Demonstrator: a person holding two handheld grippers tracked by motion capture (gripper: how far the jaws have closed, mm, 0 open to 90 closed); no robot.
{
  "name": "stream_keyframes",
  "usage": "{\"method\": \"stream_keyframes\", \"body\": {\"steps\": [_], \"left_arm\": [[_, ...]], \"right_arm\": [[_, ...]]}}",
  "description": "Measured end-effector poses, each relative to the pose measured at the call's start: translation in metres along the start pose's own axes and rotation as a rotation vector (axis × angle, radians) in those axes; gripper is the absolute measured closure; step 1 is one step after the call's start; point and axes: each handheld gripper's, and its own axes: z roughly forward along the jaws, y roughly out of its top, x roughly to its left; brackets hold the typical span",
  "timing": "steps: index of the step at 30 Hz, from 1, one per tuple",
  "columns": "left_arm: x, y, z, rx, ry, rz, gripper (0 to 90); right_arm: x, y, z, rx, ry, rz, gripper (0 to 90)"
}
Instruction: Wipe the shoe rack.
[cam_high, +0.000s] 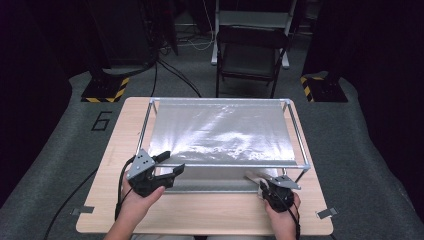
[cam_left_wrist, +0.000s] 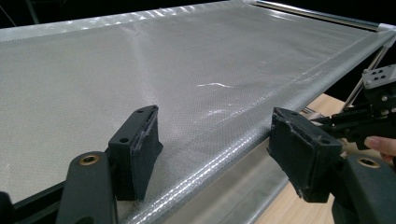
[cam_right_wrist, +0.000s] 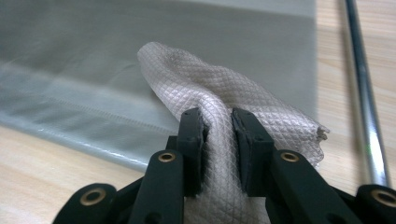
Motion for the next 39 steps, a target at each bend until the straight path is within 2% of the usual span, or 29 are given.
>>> {"method": "stream_keyframes", "body": {"steps": [6,7,10,11,12,14,15,16,17,18,19,21,23,24,25,26,27,29,31,33,34,35,36,37,38,39], "left_arm": [[-0.001,0.001,0.001,-0.002,-0.013,-0.006,33.5],[-0.002,0.001,0.001,-0.005,-0.013,-0.005,33.5],[-0.004,0.001,0.001,-0.007,-0.015,0.0,33.4],[-0.006,0.001,0.002,-0.006,-0.021,0.001,33.4],[-0.007,0.001,0.002,-0.006,-0.025,0.0,33.4],[-0.009,0.001,0.003,-0.009,-0.027,-0.007,33.4],[-0.01,0.0,0.003,-0.007,-0.025,-0.009,33.3],[-0.01,0.0,0.003,-0.007,-0.025,-0.009,33.3],[-0.01,0.0,0.003,-0.006,-0.027,-0.009,33.2],[-0.01,0.0,0.003,-0.006,-0.026,-0.007,33.2],[-0.01,0.0,0.003,-0.006,-0.026,-0.007,33.2],[-0.011,-0.001,0.004,-0.012,-0.024,-0.009,33.2],[-0.011,-0.001,0.004,-0.017,-0.022,-0.01,33.2],[-0.01,-0.001,0.004,-0.015,-0.024,-0.007,33.3],[-0.01,-0.001,0.004,-0.014,-0.025,-0.008,33.3],[-0.01,-0.001,0.003,-0.013,-0.026,-0.007,33.3],[-0.01,-0.001,0.003,-0.013,-0.026,-0.007,33.4],[-0.01,-0.001,0.003,-0.012,-0.026,-0.004,33.4],[-0.01,-0.001,0.004,-0.014,-0.025,-0.008,33.4],[-0.011,-0.001,0.004,-0.013,-0.024,-0.007,33.3],[-0.011,-0.001,0.004,-0.016,-0.018,-0.002,33.3],[-0.011,-0.001,0.004,-0.015,-0.017,-0.003,33.2],[-0.011,-0.001,0.004,-0.014,-0.018,-0.002,33.3],[-0.011,-0.001,0.004,-0.014,-0.018,-0.002,33.2],[-0.01,-0.001,0.004,-0.013,-0.019,-0.001,33.2],[-0.01,-0.001,0.004,-0.013,-0.019,-0.001,33.3]], "right_arm": [[-0.002,-0.002,-0.003,0.003,0.014,0.02,74.7],[-0.003,-0.002,-0.004,0.008,0.003,-0.005,74.8],[-0.003,-0.004,-0.007,0.01,-0.003,-0.016,74.8],[-0.004,-0.006,-0.009,-0.001,-0.002,-0.007,74.8],[-0.005,-0.006,-0.012,0.029,-0.012,-0.012,74.8],[-0.005,-0.007,-0.014,0.03,-0.012,0.003,74.7],[-0.004,-0.007,-0.015,0.022,-0.005,0.039,73.8],[-0.003,-0.007,-0.014,0.017,-0.001,0.049,73.0],[-0.004,-0.007,-0.013,0.014,0.0,0.031,72.9],[-0.002,-0.006,-0.011,0.009,0.036,0.072,72.3],[0.0,-0.004,-0.008,0.009,0.049,0.077,72.3],[0.004,-0.002,-0.005,0.018,0.05,0.065,72.2],[0.016,0.002,-0.001,0.015,0.095,0.047,71.9],[0.025,0.005,0.003,0.014,0.08,0.006,72.0],[0.025,0.006,0.005,0.022,0.068,-0.022,72.4],[0.025,0.007,0.005,0.028,0.085,0.004,72.6],[0.02,0.007,0.006,0.022,0.084,-0.011,72.6],[0.017,0.007,0.005,0.021,0.07,-0.007,72.6],[0.002,0.004,0.003,0.022,-0.001,0.026,72.6],[-0.002,0.004,0.002,0.018,-0.004,0.04,72.6],[-0.001,0.005,0.004,0.013,0.01,0.065,71.2],[0.003,0.005,0.006,0.005,0.003,0.053,70.6],[0.007,0.006,0.009,0.0,0.042,0.029,70.3],[0.007,0.006,0.009,0.0,0.042,0.029,70.3],[0.018,0.009,0.013,0.027,0.075,0.01,69.9],[0.025,0.011,0.016,0.017,0.091,0.021,69.8]]}}
